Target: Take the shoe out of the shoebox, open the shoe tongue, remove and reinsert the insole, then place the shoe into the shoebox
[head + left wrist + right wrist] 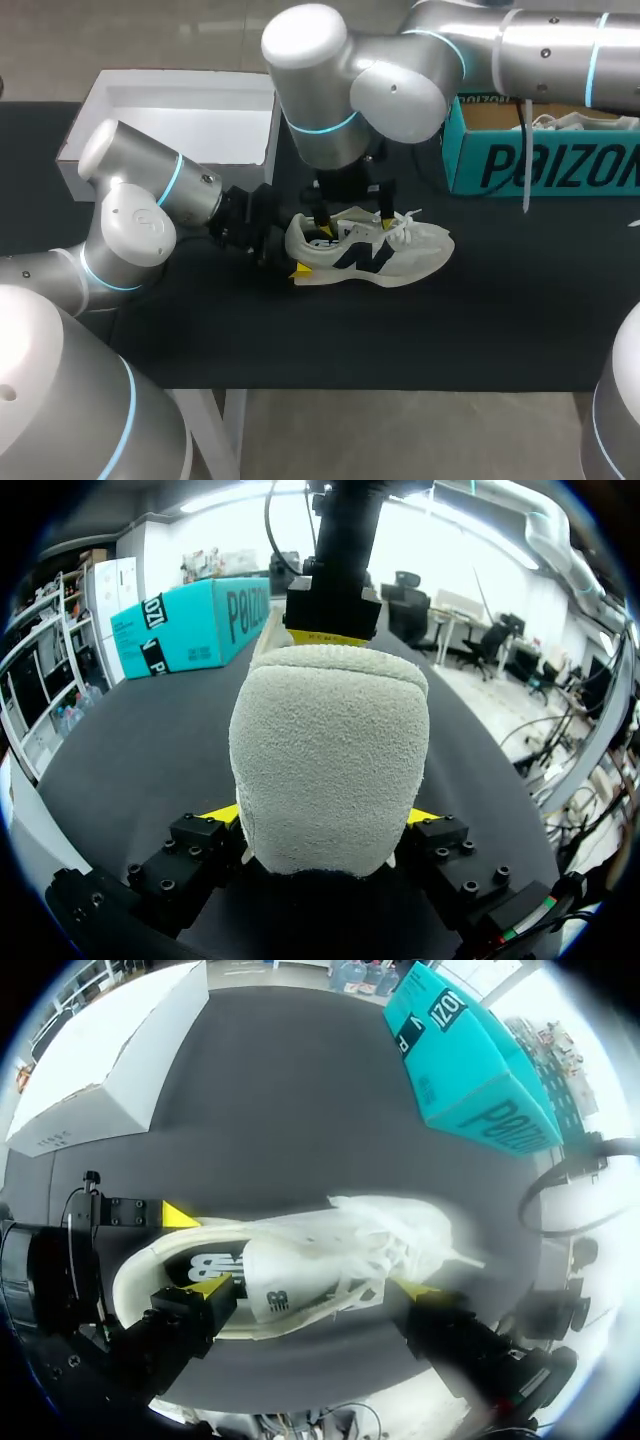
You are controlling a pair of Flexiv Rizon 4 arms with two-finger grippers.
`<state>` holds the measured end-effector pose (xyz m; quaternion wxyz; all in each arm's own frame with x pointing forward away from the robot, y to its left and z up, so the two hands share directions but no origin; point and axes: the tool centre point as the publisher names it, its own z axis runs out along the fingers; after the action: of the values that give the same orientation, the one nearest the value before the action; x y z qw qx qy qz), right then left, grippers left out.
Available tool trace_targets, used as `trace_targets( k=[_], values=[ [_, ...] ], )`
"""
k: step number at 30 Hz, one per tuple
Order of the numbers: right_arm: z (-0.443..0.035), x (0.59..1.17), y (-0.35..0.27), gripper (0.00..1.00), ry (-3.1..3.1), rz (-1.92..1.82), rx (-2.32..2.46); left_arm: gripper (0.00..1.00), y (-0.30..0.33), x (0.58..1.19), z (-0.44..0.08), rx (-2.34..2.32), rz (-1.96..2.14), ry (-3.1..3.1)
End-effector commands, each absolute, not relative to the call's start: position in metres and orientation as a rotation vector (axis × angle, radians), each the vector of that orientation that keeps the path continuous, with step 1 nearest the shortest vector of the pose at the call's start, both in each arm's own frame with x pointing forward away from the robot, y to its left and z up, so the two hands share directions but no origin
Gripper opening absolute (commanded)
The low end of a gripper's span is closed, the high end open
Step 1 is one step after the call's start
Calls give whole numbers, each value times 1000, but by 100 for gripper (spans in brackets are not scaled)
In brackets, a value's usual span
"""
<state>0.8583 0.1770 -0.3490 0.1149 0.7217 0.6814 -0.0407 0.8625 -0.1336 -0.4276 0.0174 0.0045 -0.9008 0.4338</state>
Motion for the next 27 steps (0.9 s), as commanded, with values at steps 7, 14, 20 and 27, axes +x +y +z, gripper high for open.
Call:
trace_targets(
  k=[7,14,20,27],
  values=[
    [-349,863,162,40,1946,-183,2101,0,-135,861,-430,14,1350,-2800],
    [-345,864,158,25,1938,-182,2101,0,-135,861,-430,14,1350,-2800],
    [-343,869,148,0,1932,-174,2141,0,-135,861,-430,14,1350,-2800],
    [-333,872,122,0,1859,-175,2165,0,-135,861,-430,14,1350,-2800]
  ],
)
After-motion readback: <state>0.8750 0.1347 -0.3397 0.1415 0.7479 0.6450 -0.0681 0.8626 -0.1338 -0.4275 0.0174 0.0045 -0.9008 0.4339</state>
